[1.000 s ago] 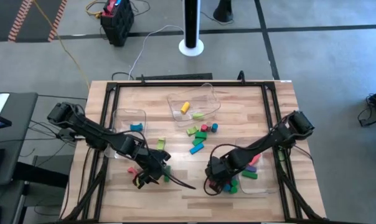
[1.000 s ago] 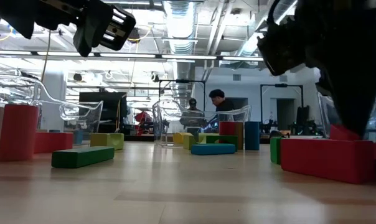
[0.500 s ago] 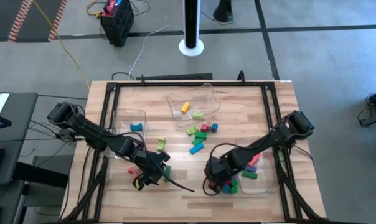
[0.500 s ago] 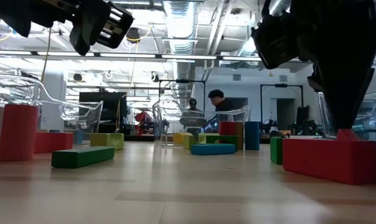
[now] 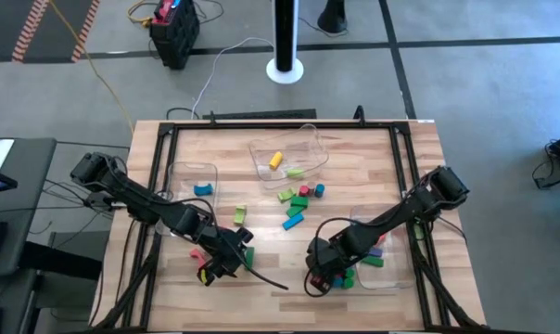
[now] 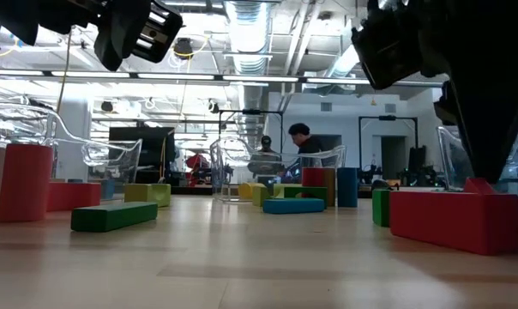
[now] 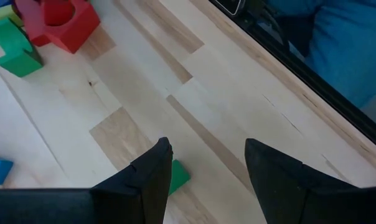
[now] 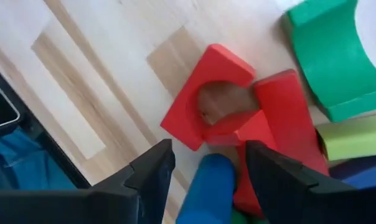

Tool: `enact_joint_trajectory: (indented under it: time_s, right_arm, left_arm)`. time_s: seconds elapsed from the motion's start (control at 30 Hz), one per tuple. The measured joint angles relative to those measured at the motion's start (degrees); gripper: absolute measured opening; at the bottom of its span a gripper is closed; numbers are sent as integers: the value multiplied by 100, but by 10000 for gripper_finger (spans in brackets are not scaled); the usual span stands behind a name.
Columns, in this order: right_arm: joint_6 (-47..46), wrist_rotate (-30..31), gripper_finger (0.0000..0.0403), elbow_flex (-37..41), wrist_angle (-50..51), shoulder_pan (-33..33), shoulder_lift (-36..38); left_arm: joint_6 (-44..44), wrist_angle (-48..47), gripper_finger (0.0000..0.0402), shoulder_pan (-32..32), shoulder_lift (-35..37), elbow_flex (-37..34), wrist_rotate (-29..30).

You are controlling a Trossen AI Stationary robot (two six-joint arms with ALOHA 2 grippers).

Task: Sort blocks by size
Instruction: Put the orange arch block into the left transparent bin

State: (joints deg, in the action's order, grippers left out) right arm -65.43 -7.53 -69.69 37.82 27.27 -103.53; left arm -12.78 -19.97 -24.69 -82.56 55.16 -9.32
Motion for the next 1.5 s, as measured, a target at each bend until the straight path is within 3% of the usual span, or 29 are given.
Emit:
enact_joint_trajectory:
  time_s: [0.43, 0.6, 0.93, 1.23, 1.5]
  right_arm:
    - [-74, 162, 209, -11, 258, -118, -245]
    - [111, 187, 189, -7, 102, -117, -245]
    - [615, 322, 187, 4, -169, -120, -260]
    - [1507, 616, 187, -525, 667, -97, -264]
    - [2750, 802, 187, -678, 639, -19, -265]
  left_arm:
    - [2, 1, 196, 0, 0, 0, -2]
    - [0, 11, 196, 0, 0, 0, -2]
    - [23, 18, 196, 0, 0, 0, 20]
    - [42, 25, 196, 0, 0, 2, 28]
    - [56, 46, 196, 0, -2, 2, 33]
